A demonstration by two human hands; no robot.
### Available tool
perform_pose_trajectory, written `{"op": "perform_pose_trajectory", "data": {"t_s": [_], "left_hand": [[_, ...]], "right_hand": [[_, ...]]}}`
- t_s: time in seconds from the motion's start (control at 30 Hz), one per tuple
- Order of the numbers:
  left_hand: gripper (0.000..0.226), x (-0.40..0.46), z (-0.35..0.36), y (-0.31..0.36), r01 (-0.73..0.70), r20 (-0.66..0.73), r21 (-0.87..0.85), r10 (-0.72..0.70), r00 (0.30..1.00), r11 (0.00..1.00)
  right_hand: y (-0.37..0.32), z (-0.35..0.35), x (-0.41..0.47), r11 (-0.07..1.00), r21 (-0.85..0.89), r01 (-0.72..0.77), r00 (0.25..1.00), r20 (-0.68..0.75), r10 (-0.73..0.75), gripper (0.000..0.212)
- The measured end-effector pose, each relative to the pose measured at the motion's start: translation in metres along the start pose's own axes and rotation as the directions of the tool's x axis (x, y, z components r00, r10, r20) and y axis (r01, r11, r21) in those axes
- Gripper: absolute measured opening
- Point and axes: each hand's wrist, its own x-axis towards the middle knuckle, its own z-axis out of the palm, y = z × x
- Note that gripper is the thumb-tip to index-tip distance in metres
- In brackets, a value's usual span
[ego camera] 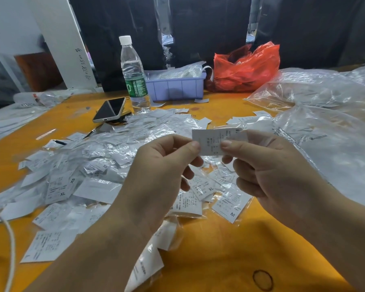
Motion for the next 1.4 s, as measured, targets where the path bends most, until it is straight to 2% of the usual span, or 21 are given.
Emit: {"op": "perform_pose_trajectory", "data": {"t_s": [0.13, 0.33, 0.5, 0.6, 0.73, 0.87, 0.93, 1.07, 1.2, 1.27, 1.3, 1.33, 1.4], "left_hand": [[0.010, -0.001, 0.006, -0.001, 0.049, 0.095, -0.084, -0.041, 0.995, 0.995], [0.018, 0.000, 0.008, -0.002, 0.129, 0.165, -0.192, -0.097, 0.981, 0.973], [0.019, 0.003, -0.002, 0.002, 0.220, 0.281, -0.245, -0.148, 0.948, 0.944], [0.022, 0.002, -0.004, 0.004, 0.215, 0.329, -0.201, -0.140, 0.934, 0.956], [0.015, 0.002, -0.002, 0.003, 0.219, 0.298, -0.151, -0.166, 0.940, 0.964], [0.023, 0.004, -0.002, 0.001, 0.206, 0.226, -0.123, -0.174, 0.958, 0.971], [0.019, 0.005, -0.002, -0.001, 0.216, 0.202, -0.134, -0.187, 0.961, 0.967], [0.006, 0.007, -0.004, -0.001, 0.204, 0.234, -0.100, -0.176, 0.956, 0.974], [0.013, 0.006, -0.007, -0.002, 0.156, 0.197, 0.018, -0.157, 0.968, 0.988], [0.015, 0.007, -0.011, -0.001, 0.148, 0.160, 0.053, -0.155, 0.975, 0.988], [0.012, 0.008, -0.014, 0.001, 0.141, 0.136, 0.076, -0.150, 0.979, 0.987], [0.007, 0.010, -0.018, 0.001, 0.123, 0.105, 0.133, -0.138, 0.985, 0.983], [0.007, 0.014, -0.026, -0.003, 0.042, 0.019, 0.393, -0.053, 0.998, 0.919]], "right_hand": [[0.000, 0.001, 0.000, 1.000, 0.017, 0.011, 1.000, -0.022, -0.011, 0.019], [0.000, 0.007, -0.002, 0.999, 0.020, 0.025, 1.000, 0.016, -0.025, 0.031], [-0.001, 0.002, -0.002, 0.999, 0.038, 0.003, 0.999, 0.048, -0.005, 0.015], [-0.001, 0.001, -0.003, 0.999, 0.041, -0.003, 0.994, 0.106, -0.001, 0.016], [-0.001, 0.002, -0.004, 0.999, 0.017, -0.034, 0.990, 0.139, 0.031, 0.023], [-0.001, 0.001, -0.004, 0.996, 0.013, -0.083, 0.986, 0.143, 0.080, 0.023], [-0.001, 0.000, -0.003, 0.994, -0.002, -0.107, 0.982, 0.153, 0.106, 0.022], [0.001, 0.001, -0.004, 0.985, -0.101, -0.140, 0.966, 0.205, 0.159, 0.013], [0.000, 0.003, -0.005, 0.972, -0.169, -0.166, 0.923, 0.319, 0.213, 0.011], [-0.003, 0.000, -0.004, 0.954, -0.261, -0.150, 0.894, 0.376, 0.243, 0.019], [-0.004, -0.003, -0.003, 0.913, -0.401, -0.082, 0.895, 0.374, 0.244, 0.025], [-0.005, -0.007, -0.002, 0.822, -0.569, 0.008, 0.914, 0.338, 0.226, 0.030], [-0.008, -0.015, 0.002, 0.612, -0.785, 0.094, 0.968, 0.215, 0.128, 0.029]]}}
